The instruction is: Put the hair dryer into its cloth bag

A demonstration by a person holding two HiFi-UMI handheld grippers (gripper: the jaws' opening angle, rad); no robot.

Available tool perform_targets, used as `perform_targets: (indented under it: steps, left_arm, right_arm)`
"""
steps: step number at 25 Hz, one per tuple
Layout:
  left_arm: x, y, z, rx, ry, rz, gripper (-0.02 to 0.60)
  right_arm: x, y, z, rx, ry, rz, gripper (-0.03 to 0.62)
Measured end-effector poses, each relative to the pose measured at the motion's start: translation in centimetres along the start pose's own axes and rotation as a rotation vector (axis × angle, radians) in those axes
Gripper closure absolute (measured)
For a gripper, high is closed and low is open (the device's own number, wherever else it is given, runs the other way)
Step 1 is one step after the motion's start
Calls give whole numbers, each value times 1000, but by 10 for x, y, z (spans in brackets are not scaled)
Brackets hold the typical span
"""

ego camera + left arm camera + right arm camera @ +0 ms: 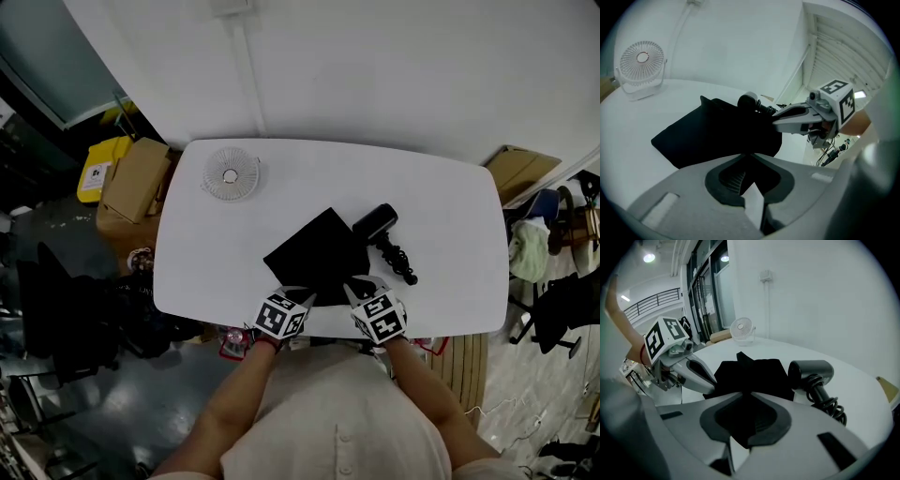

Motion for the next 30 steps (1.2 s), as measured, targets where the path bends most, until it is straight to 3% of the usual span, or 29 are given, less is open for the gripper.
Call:
perform_targets:
  steps: [3,10,16,19,21,25,30]
  left_arm:
    - [-8,6,-11,17,-25,-17,555]
    - [-45,23,-60,88,-183,-40,557]
    - [-61,28,-86,138,-221,-85,551]
    - [-67,21,-106,208,-278,-126,436]
    - [-73,6,-119,263,-298,-146,433]
    - [-88,-33,-116,275,-251,-190,419]
    - [-91,-61,-78,150,-142,-208,356]
  right_arm:
    - [7,-7,-7,35,7,29,556]
    - [13,-28,-19,128,-3,101,559]
    - [-10,-50,-18,172,-67,102,560]
    - [-17,-55,-19,177,-70,75,560]
    - [-19,-56,-20,179,-74,63,560]
    - [-25,-51,-25,191,-77,65,560]
    - [-27,-44,-28,210,-72,99,560]
Point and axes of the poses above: the fingertips, and each gripper's own axes: z forward along the fingers, x to its right, y out of its underside, the point moved 6 cm from there along -z, backward along the fingers, and after that the axes turned 10 degrees about z, right-handed, at the moved point
